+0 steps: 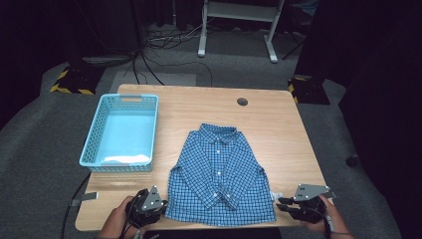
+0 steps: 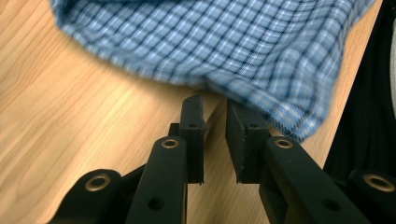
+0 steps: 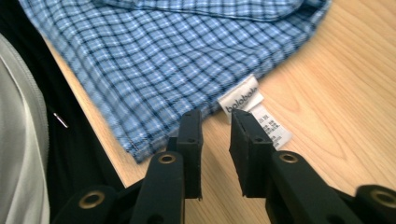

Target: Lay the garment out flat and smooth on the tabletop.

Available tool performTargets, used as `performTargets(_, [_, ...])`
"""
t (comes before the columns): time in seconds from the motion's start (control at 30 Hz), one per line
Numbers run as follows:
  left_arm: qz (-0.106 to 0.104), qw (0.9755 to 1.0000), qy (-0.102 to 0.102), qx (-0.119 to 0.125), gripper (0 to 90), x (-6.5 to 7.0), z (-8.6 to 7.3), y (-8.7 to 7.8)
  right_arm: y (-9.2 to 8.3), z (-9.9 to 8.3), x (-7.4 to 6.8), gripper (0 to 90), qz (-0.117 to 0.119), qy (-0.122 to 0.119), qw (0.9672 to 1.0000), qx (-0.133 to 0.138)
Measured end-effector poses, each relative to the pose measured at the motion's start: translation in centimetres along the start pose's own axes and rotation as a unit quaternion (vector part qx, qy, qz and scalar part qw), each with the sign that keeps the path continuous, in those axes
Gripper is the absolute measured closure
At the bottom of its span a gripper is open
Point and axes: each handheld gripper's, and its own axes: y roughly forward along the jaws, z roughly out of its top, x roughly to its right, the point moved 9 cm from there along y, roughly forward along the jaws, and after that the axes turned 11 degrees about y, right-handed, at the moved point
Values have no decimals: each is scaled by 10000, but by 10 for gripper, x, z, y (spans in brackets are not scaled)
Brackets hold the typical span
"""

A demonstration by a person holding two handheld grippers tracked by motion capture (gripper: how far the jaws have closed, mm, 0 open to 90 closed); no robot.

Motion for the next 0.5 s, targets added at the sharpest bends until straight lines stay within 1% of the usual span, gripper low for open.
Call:
performTargets(0.03, [0,10000,0,0,727,0,0,0,0,0,0,725,0,0,10000,0])
performTargets(0.07, [32,10000,-37,24,727,-1,-1,-2,-2,0,2,701,-51,73,9999,48])
performTargets(0.1, [59,9999,-69,55,707,-2,-1,-4,-4,0,4,686,-83,133,9998,90])
performTargets(0.13, [105,9999,-97,73,678,-3,-1,-6,-5,1,6,666,-104,136,9998,125])
performTargets(0.17, [163,9998,-127,44,613,-5,0,-7,-6,2,7,630,-145,156,9996,160])
performTargets(0.2, [228,9997,-122,-11,556,-6,0,-10,-6,3,8,624,-193,196,9995,182])
performTargets(0.23, [252,9996,-87,2,530,-6,1,-14,-6,5,8,607,-206,202,9994,215])
performTargets(0.3, [309,9994,-152,98,475,-8,4,-20,-6,9,9,588,-231,192,9992,263])
performTargets(0.37, [330,9991,-208,162,469,-10,7,-23,-5,10,9,579,-236,187,9992,281])
performTargets(0.4, [385,9991,-171,110,447,-11,9,-24,-4,12,8,570,-243,178,9991,288])
performTargets(0.43, [410,9990,-139,127,430,-12,11,-26,-3,14,7,551,-243,170,9991,301])
performTargets(0.47, [369,9990,-158,206,412,-11,14,-27,-1,19,6,509,-224,159,9991,334])
performTargets(0.5, [314,9988,-187,312,398,-11,20,-26,0,21,6,490,-242,153,9990,342])
